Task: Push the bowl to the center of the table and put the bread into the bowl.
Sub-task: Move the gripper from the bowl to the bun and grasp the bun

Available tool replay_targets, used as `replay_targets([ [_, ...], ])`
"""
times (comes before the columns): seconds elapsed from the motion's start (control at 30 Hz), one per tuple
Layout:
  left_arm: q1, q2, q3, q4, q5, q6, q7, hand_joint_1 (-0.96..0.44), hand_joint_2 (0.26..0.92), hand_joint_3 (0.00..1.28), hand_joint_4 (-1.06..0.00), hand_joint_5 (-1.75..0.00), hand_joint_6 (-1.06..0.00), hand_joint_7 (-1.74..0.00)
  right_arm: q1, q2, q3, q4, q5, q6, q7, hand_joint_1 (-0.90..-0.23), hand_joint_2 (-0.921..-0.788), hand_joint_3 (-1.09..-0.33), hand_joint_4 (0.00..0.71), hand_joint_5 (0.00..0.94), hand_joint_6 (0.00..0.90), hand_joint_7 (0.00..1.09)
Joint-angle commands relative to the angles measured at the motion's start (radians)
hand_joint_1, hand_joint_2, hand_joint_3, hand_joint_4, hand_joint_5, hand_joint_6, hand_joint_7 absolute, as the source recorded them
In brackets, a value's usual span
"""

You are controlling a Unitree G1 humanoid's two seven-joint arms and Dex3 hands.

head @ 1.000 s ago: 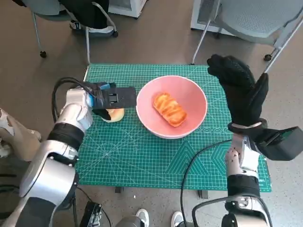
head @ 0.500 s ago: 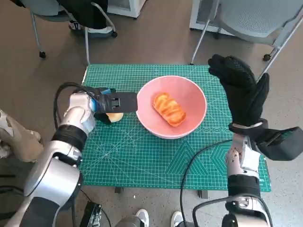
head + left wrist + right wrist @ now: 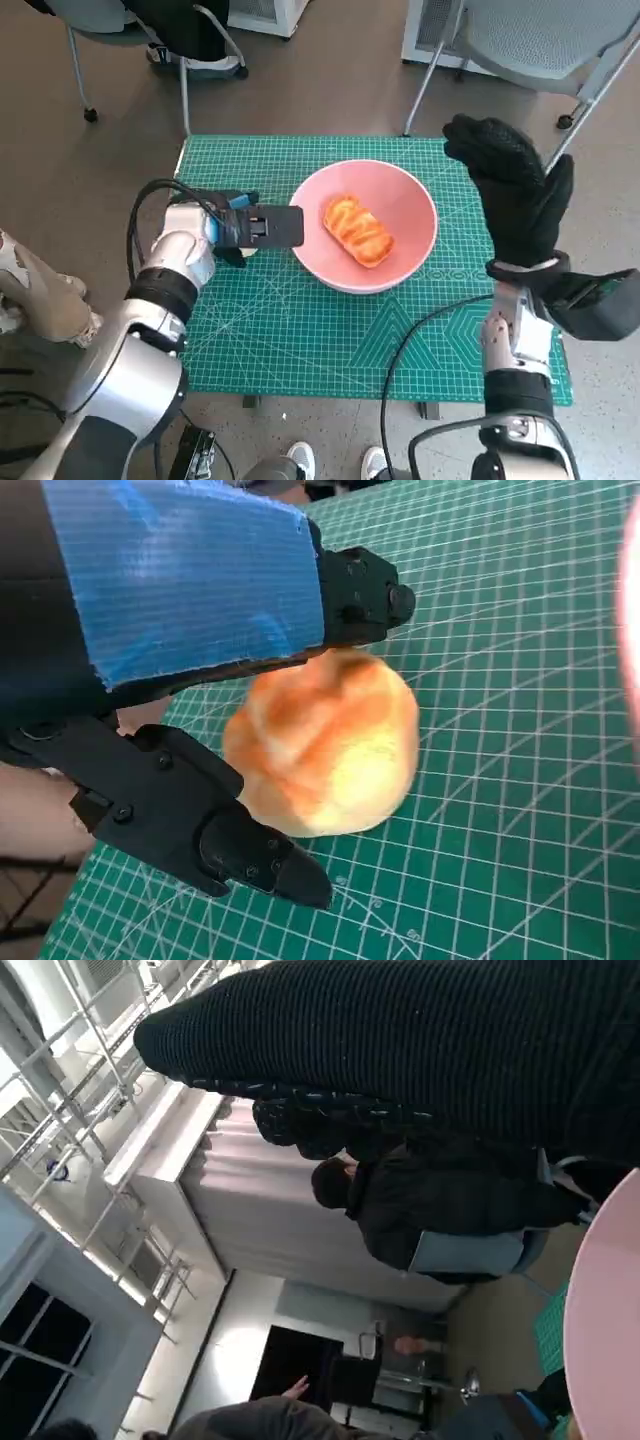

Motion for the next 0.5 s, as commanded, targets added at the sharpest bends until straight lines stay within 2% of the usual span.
replay_targets([
  [0.03,0.001,-0.009,-0.002,0.016,-0.001,-0.004,0.028,-0.47,0.707,0.0,0.0,0.0,-0.09,0.0,0.03,-0.008,-0.008,0.007,0.004,0.009,0.012,-0.665,-0.921,-0.812,0.188,0.002,0.009,0.51],
  [0.17,0.008,-0.014,0.004,0.019,-0.008,-0.004,0.059,-0.46,0.71,0.01,0.0,0.0,-0.09,0.0,0.029,-0.008,-0.012,0.013,0.003,0.007,0.016,-0.665,-0.921,-0.811,0.189,0.002,0.01,0.51],
  [0.23,0.021,-0.022,0.007,0.021,-0.009,-0.006,0.117,-0.42,0.715,0.01,-0.01,0.0,-0.11,-0.01,0.03,-0.008,-0.014,0.013,-0.001,0.004,0.014,-0.664,-0.921,-0.81,0.189,0.002,0.01,0.51],
  [0.3,0.033,-0.027,0.01,0.021,-0.01,-0.006,0.17,-0.33,0.727,0.01,-0.12,-0.02,-0.16,-0.03,0.031,-0.008,-0.014,0.012,-0.006,0.002,0.01,-0.664,-0.921,-0.81,0.189,0.002,0.011,0.51],
  [0.33,0.037,-0.029,0.012,0.022,-0.012,-0.006,0.187,-0.24,0.737,0.01,-0.27,-0.08,-0.21,-0.04,0.031,-0.008,-0.015,0.012,-0.007,0.002,0.009,-0.663,-0.921,-0.81,0.189,0.002,0.011,0.51],
  [0.37,0.042,-0.031,0.014,0.022,-0.014,-0.002,0.207,-0.21,0.741,0.01,-0.32,-0.1,-0.22,-0.04,0.03,-0.008,-0.015,0.014,-0.008,0.001,0.009,-0.663,-0.921,-0.81,0.189,0.002,0.011,0.51],
  [0.4,0.045,-0.033,0.015,0.022,-0.015,0.001,0.222,0.0,0.796,0.03,-0.47,-0.48,-0.28,-0.06,0.031,-0.009,-0.015,0.013,-0.009,0.001,0.009,-0.663,-0.921,-0.81,0.189,0.002,0.011,0.51],
  [0.43,0.048,-0.033,0.013,0.021,-0.013,0.006,0.236,0.08,0.817,0.03,-0.53,-0.62,-0.3,-0.06,0.031,-0.009,-0.016,0.013,-0.008,0.001,0.009,-0.663,-0.921,-0.809,0.189,0.002,0.011,0.51],
  [0.5,0.053,-0.033,0.007,0.022,-0.007,0.013,0.255,0.28,0.634,0.44,-0.69,-1.0,-0.44,-0.08,0.031,-0.01,-0.017,0.014,-0.008,0.002,0.009,-0.663,-0.921,-0.807,0.19,0.002,0.012,0.51],
])
